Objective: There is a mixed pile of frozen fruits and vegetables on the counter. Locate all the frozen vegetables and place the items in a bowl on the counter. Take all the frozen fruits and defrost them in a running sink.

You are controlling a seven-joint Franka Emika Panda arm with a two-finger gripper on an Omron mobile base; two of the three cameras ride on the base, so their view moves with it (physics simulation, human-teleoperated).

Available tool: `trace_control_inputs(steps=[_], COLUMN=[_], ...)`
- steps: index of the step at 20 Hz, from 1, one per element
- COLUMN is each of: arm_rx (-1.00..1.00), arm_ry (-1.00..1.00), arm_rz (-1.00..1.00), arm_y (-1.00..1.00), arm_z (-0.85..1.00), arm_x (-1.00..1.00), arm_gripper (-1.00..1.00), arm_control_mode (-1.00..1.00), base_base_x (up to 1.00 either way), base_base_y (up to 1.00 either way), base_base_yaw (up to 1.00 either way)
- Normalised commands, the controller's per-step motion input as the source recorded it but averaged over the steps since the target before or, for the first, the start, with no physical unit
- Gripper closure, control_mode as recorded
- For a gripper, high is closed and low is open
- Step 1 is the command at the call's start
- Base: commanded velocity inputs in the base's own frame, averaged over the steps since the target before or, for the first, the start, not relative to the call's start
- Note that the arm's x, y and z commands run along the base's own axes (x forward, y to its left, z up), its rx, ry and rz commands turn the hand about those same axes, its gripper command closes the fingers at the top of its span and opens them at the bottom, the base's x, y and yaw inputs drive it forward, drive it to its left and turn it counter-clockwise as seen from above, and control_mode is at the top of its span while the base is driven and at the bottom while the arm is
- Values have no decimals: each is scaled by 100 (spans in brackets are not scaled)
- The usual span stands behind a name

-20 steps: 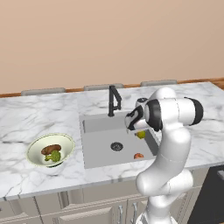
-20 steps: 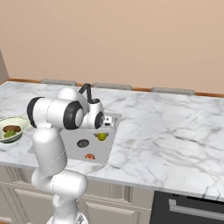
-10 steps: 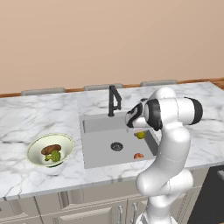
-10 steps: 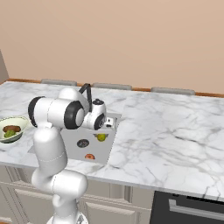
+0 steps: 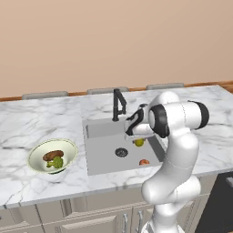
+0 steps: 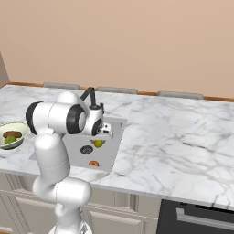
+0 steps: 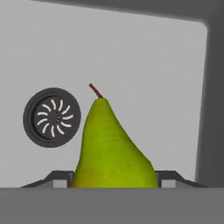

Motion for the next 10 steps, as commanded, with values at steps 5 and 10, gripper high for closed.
trace_control_inputs(steps=[5,10], arm_rx=[0,0], arm_ry=[0,0], arm_rz=[0,0], arm_y=[18,0], arm_z=[-45,-40], arm_x=[30,33], arm_gripper=[100,100], arm_control_mode=[-100,-100], base_base_x=[0,0], base_base_y=[0,0], base_base_yaw=[0,0])
